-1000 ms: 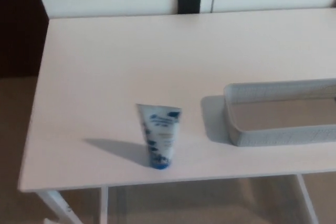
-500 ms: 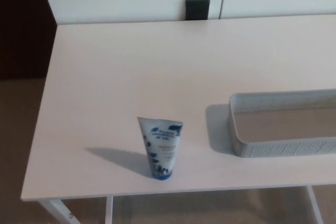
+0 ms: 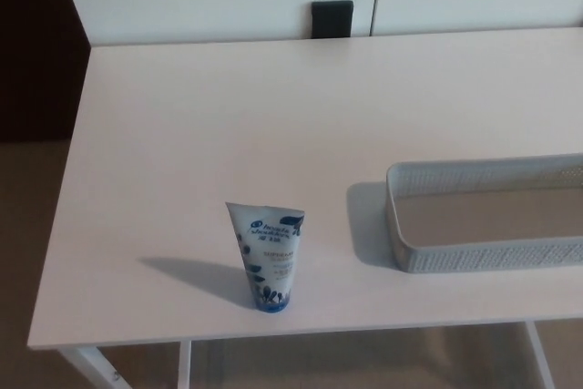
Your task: The robot walks towards a table in front, picks a shampoo with left hand and puts it in a small grey container
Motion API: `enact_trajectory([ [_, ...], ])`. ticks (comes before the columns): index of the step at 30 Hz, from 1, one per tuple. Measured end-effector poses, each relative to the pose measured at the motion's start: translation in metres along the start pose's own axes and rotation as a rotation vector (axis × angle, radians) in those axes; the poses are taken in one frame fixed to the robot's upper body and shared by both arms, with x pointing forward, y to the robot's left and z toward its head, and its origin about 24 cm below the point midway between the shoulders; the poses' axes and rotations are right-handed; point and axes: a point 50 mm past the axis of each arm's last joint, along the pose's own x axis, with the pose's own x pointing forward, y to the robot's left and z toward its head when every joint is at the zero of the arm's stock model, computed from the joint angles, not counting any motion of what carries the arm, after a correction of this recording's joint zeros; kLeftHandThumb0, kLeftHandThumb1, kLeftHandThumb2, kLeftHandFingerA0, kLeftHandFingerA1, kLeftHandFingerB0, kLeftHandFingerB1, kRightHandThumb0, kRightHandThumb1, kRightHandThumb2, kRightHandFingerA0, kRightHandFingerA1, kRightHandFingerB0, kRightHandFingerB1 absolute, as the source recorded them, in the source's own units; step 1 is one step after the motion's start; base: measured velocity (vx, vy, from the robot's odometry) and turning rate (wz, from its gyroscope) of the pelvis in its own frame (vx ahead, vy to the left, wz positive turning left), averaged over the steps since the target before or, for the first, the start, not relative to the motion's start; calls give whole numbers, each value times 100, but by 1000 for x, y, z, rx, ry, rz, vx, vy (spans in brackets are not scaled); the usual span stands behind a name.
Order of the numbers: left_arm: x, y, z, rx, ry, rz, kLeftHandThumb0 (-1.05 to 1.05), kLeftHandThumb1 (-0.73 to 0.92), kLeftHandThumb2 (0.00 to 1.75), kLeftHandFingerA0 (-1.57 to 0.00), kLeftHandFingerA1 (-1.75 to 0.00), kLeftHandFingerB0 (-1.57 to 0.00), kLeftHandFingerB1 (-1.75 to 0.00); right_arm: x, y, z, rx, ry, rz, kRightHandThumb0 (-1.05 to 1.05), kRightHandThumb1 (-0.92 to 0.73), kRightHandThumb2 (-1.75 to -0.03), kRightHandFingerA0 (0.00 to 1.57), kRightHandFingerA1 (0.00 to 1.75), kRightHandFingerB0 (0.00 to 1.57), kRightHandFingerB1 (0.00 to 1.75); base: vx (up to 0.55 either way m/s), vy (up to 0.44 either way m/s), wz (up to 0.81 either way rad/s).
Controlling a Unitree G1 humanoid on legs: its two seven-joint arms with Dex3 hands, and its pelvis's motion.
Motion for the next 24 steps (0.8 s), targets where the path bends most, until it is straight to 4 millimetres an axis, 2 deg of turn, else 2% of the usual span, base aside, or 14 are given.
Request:
enact_trajectory([
  [2,-1,1,-1,-18,-1,12,-39,46,68,-51,-49,-31,-41,0,0,0,-1,-1,1,-26,-65,-59,77,53,55,44,-27,-98,1],
  [3,-1,2,-1,-23,-1,15,-29,55,57,-37,-38,-20,-30,0,0,0,-1,-1,1,-25,-63,-58,76,54,56,44,-29,-98,2],
  [5,-2,4,0,-99,-17,38,-29,55,57,-37,-38,-20,-30,0,0,0,0,-3,0,-25,-63,-58,76,54,56,44,-32,-98,1],
  [6,-2,5,0,-141,-30,47,-31,52,56,-21,-35,-12,-26,0,0,1,0,-5,0,-26,-64,-58,77,53,57,44,-36,-100,1],
  [7,-3,6,1,-167,-45,53,-25,38,89,-1,-49,0,-48,0,0,1,-1,-6,0,-25,-64,-59,77,54,57,45,-36,-100,1],
  [10,-9,16,4,-250,-112,90,-25,38,89,-1,-49,0,-48,0,1,1,0,-5,2,-25,-64,-59,77,54,57,45,-38,-101,2],
  [11,-11,20,4,-268,-131,103,-41,29,68,-2,-38,-1,-25,0,1,0,0,-4,2,-26,-62,-58,79,55,57,45,-38,-101,1],
  [12,-14,27,6,-290,-159,121,-45,31,68,-3,-36,-3,-21,0,1,0,0,-4,3,-26,-61,-57,79,55,58,45,-39,-101,2],
  [16,-26,50,16,-336,-273,188,-45,31,68,-3,-36,-3,-21,0,2,0,0,-4,4,-26,-61,-57,79,55,58,45,-42,-103,1],
  [17,-29,55,19,-343,-300,201,-42,45,55,-13,-28,-7,-23,0,2,0,0,-4,4,-24,-63,-58,77,55,56,45,-44,-104,1],
  [18,-33,62,24,-350,-341,221,-45,31,67,-4,-35,-3,-28,0,2,0,0,-3,4,-24,-66,-59,74,54,56,45,-46,-105,3],
  [21,-40,72,39,-351,-429,246,-48,32,62,-10,-26,-10,-23,0,2,0,0,-3,5,-25,-65,-59,77,54,57,45,-48,-106,1],
  [23,-47,82,58,-347,-531,263,-48,32,62,-10,-26,-10,-23,0,3,0,0,-3,6,-25,-65,-59,77,54,57,45,-50,-108,0],
  [24,-49,84,65,-344,-564,266,-35,40,53,-2,-26,0,-23,0,3,0,0,-3,7,-25,-64,-59,77,55,57,45,-51,-108,1],
])
